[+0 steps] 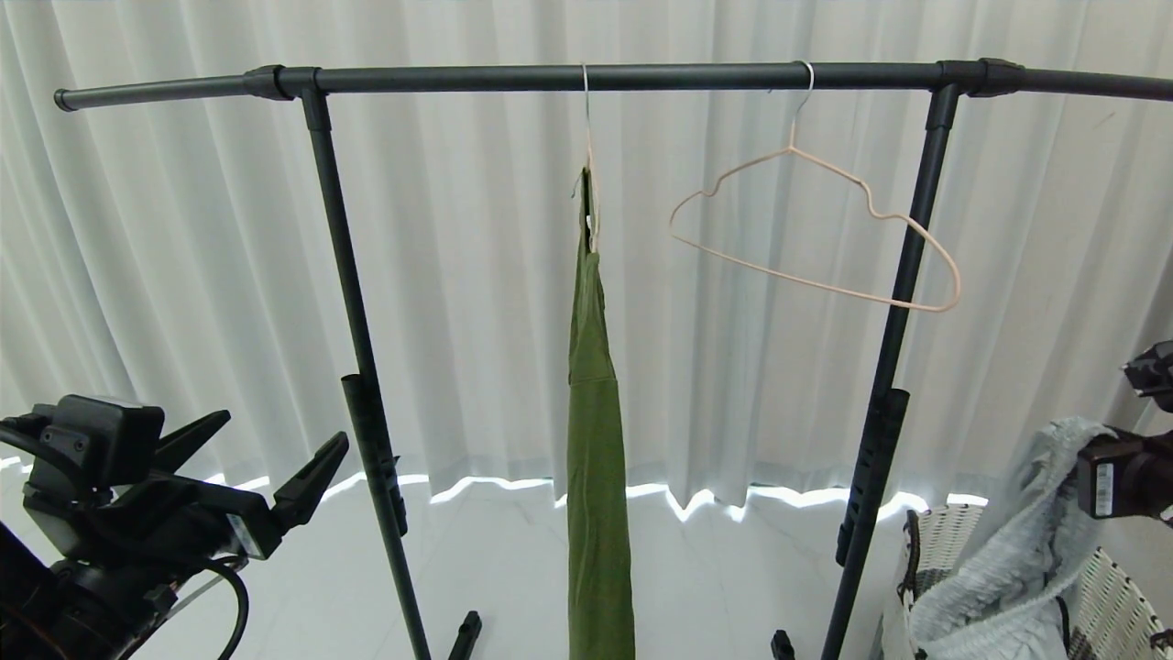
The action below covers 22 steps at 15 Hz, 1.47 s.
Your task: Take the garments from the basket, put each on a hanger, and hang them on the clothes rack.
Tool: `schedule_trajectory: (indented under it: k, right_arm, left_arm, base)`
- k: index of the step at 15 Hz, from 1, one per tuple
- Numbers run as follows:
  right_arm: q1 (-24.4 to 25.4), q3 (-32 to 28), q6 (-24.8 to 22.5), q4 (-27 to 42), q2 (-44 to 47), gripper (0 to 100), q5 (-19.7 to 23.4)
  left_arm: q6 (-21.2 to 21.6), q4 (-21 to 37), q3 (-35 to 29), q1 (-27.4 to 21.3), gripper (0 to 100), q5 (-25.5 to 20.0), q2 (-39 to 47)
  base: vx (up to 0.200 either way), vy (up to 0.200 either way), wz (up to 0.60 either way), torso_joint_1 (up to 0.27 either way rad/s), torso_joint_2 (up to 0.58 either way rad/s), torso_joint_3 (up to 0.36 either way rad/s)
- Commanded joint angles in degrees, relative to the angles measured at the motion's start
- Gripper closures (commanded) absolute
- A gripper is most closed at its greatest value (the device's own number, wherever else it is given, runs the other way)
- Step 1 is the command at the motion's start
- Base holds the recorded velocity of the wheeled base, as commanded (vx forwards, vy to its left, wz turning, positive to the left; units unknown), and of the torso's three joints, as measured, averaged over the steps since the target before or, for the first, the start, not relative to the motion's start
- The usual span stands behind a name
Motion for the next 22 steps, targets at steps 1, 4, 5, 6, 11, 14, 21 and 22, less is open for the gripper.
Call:
schedule_trajectory:
  k: [1,4,5,6,11,14,21,22]
  right_arm:
    - [0.07,-7.04,0.08,12.63,-6.01,100,0.18]
    - [1.03,-9.06,-0.19,27.84,-9.87,100,0.18]
    - [1.47,-8.98,-0.36,29.60,-10.84,100,0.09]
    - [1.65,-8.80,-1.50,29.86,-11.37,100,0.09]
    - [1.74,-8.89,-4.58,29.86,-11.98,100,0.00]
    - [1.74,-8.62,-5.02,29.77,-11.98,100,0.18]
    - [2.09,-8.36,-5.28,29.86,-12.69,100,0.18]
    - [2.26,-8.36,-5.28,29.86,-12.69,100,0.18]
  left_arm:
    - [-0.03,-0.01,0.00,-0.03,0,0.00,0.34]
    - [-0.03,-0.01,0.00,-0.12,0,0.00,0.34]
    - [-0.03,-0.01,0.00,-0.21,0,0.09,0.34]
    - [-0.12,-0.01,0.00,-0.21,0,0.09,0.34]
    - [-0.12,-0.01,0.00,-0.12,0,0.27,0.16]
    - [-0.12,-0.01,0.00,-0.12,0,0.27,0.34]
    - [-0.12,-0.01,0.00,-0.03,0,0.27,0.34]
    - [-0.12,-0.01,0.00,-0.03,0,0.27,0.34]
  base:
    - [0.000,0.000,0.00,0.000,0.00,0.000]
    - [0.000,0.000,0.00,0.000,0.00,0.000]
    - [0.000,0.000,0.00,0.000,0.00,0.000]
    - [0.000,0.000,0.00,0.000,0.00,0.000]
    - [-0.080,0.000,0.00,0.003,0.00,0.001]
    - [-0.200,0.000,0.00,0.006,0.00,0.002]
    - [-0.143,0.000,0.00,0.002,0.00,0.002]
    - [0.000,0.000,0.00,0.000,0.00,0.000]
